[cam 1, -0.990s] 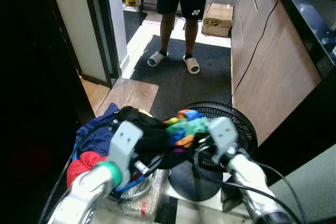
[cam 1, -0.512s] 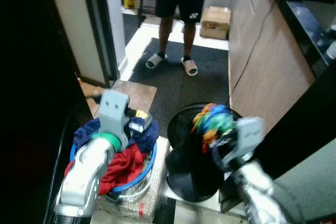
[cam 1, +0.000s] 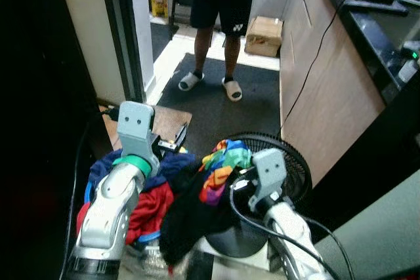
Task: Clothes washing
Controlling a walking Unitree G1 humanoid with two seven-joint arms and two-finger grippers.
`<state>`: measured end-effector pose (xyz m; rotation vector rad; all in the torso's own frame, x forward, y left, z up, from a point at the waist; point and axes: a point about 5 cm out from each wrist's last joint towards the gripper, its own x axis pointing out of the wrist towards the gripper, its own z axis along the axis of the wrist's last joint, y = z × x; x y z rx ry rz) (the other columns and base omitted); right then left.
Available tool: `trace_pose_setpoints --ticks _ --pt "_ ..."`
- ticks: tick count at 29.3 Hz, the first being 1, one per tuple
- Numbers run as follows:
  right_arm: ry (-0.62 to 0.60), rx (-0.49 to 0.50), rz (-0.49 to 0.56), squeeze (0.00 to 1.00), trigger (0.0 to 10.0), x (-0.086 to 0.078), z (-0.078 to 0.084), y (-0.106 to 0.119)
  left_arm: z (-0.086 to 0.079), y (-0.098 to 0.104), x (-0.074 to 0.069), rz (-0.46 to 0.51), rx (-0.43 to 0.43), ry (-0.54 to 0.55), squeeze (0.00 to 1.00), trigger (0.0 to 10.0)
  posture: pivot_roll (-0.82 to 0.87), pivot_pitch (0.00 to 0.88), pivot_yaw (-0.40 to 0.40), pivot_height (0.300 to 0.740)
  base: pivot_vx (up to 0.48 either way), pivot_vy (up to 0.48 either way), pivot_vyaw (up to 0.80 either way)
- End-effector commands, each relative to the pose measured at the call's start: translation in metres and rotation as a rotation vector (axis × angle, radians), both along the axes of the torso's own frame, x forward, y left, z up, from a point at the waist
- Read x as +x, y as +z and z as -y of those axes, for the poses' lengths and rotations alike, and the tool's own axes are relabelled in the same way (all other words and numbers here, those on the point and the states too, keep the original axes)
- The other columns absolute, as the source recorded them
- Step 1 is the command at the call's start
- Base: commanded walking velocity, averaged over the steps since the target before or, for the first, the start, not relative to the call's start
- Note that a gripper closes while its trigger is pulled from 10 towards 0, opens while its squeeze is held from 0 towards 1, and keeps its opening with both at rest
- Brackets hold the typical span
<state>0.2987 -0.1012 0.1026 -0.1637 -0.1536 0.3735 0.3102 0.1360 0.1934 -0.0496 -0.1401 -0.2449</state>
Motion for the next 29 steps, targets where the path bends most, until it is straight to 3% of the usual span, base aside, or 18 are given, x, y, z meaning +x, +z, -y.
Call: trace_pose_setpoints --ticks 1,5,6,11,13,18,19,23,24,25,27,29 --pt "-0.009 -0.071 0.028 0.0 10.0 -0.002 0.004 -0.003 0.0 0.0 -0.002 -0.006 0.0 -0.007 0.0 10.0 0.14 0.0 -0.055 0.74 0.0 0.0 0.0" --pt "-0.001 -0.098 0.037 0.0 10.0 -0.003 0.004 -0.003 0.0 0.0 -0.003 -0.004 0.005 -0.01 0.0 10.0 0.14 0.0 -0.055 0.74 0.0 0.0 0.0" --pt "-0.026 -0.138 0.079 0.0 10.0 0.003 0.013 0.006 0.009 -0.004 -0.005 0.013 0.086 -0.028 0.0 10.0 0.15 0.0 -0.065 0.74 0.0 0.0 0.0" --pt "-0.049 -0.148 0.102 0.0 10.0 0.008 0.018 0.012 0.017 -0.006 -0.005 0.03 0.136 -0.048 0.0 10.0 0.15 0.0 -0.065 0.74 0.0 0.0 0.0" --pt "-0.136 -0.075 0.101 0.0 10.0 0.014 0.032 0.021 0.027 -0.007 0.003 0.055 0.207 -0.088 0.0 10.0 0.11 0.0 -0.012 0.74 0.0 0.0 0.0" --pt "-0.234 0.04 0.081 0.0 10.0 0.015 0.055 0.026 0.032 -0.009 0.009 0.062 0.255 -0.123 0.0 10.0 0.08 0.0 0.015 0.74 0.0 0.0 0.0" --pt "-0.283 0.094 0.068 0.0 10.0 0.011 0.071 0.026 0.034 -0.012 0.01 0.05 0.257 -0.14 0.0 10.0 0.05 0.0 0.044 0.74 0.0 0.0 0.0" --pt "-0.283 0.094 0.068 0.0 10.0 0.011 0.071 0.026 0.034 -0.012 0.01 0.05 0.257 -0.14 0.0 10.0 0.05 0.0 0.044 0.74 0.0 0.0 0.0" --pt "-0.326 0.124 0.068 0.0 10.0 0.005 0.088 0.027 0.033 -0.017 0.011 0.026 0.252 -0.154 0.0 10.0 0.03 0.0 0.053 0.74 0.0 0.0 0.0" --pt "-0.326 0.124 0.068 0.0 10.0 0.005 0.088 0.027 0.033 -0.017 0.011 0.026 0.252 -0.154 0.0 10.0 0.03 0.0 0.053 0.74 0.0 0.0 0.0" --pt "-0.351 0.127 0.081 0.0 10.0 -0.004 0.103 0.03 0.025 -0.029 0.012 -0.03 0.238 -0.152 0.0 10.0 -0.01 0.0 0.074 0.74 0.0 0.0 0.0" --pt "-0.351 0.127 0.081 0.0 10.0 -0.004 0.103 0.03 0.025 -0.029 0.012 -0.03 0.238 -0.152 0.0 10.0 -0.01 0.0 0.074 0.74 0.0 0.0 0.0"
